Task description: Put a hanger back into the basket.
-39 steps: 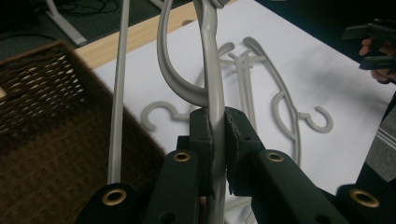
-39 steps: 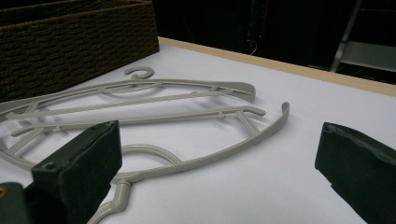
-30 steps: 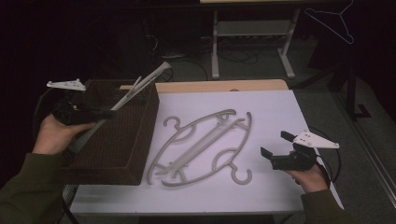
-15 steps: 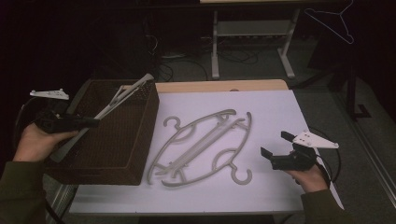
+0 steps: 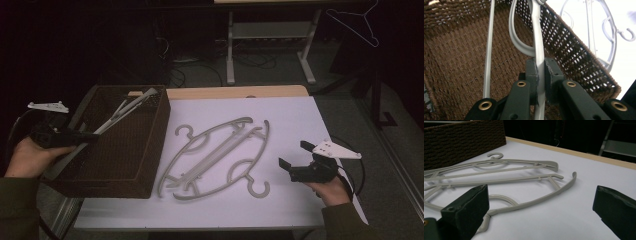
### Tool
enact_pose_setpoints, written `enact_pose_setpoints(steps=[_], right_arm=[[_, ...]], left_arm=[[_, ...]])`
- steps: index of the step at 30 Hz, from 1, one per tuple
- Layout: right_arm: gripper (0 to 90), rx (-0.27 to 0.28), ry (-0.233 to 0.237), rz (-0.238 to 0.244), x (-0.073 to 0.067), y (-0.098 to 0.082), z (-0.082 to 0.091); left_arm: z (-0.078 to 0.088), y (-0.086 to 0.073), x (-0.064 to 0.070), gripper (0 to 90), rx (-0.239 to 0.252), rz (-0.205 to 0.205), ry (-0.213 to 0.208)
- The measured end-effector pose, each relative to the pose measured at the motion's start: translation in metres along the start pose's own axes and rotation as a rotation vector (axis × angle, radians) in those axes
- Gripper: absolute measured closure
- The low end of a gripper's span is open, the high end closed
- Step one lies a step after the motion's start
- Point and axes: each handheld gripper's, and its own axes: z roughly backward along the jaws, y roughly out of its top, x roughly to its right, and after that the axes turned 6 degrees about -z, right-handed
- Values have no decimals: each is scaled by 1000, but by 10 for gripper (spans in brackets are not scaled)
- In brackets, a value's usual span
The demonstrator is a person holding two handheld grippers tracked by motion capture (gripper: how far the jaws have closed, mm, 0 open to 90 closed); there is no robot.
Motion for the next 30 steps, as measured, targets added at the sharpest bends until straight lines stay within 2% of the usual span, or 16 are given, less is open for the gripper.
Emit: enact_pose_setpoints(steps=[5, 10, 11, 13, 16, 17, 24, 30], right_arm=[[3, 3, -4, -2, 1, 0, 1], [3, 2, -5, -3, 1, 0, 1], [3, 3, -5, -2, 1, 0, 1], [3, 3, -5, -2, 1, 0, 1], [3, 4, -6, -2, 1, 0, 1], [3, 3, -7, -2, 1, 0, 1], [3, 3, -9, -3, 2, 0, 2], [3, 5, -11, -3, 2, 0, 2]], left_arm=[[-10, -1, -3, 823, -20, 6, 14], [-20, -1, -7, 823, -41, -1, -2], [-23, -1, -8, 823, -66, -23, -12], [-26, -1, -8, 823, -65, -17, -13], [-32, -1, -10, 822, -91, -34, -16], [-36, -2, -11, 822, -91, -24, -19], [-44, -9, -20, 822, -105, -20, -25], [-49, -20, -26, 821, -93, 8, -38]])
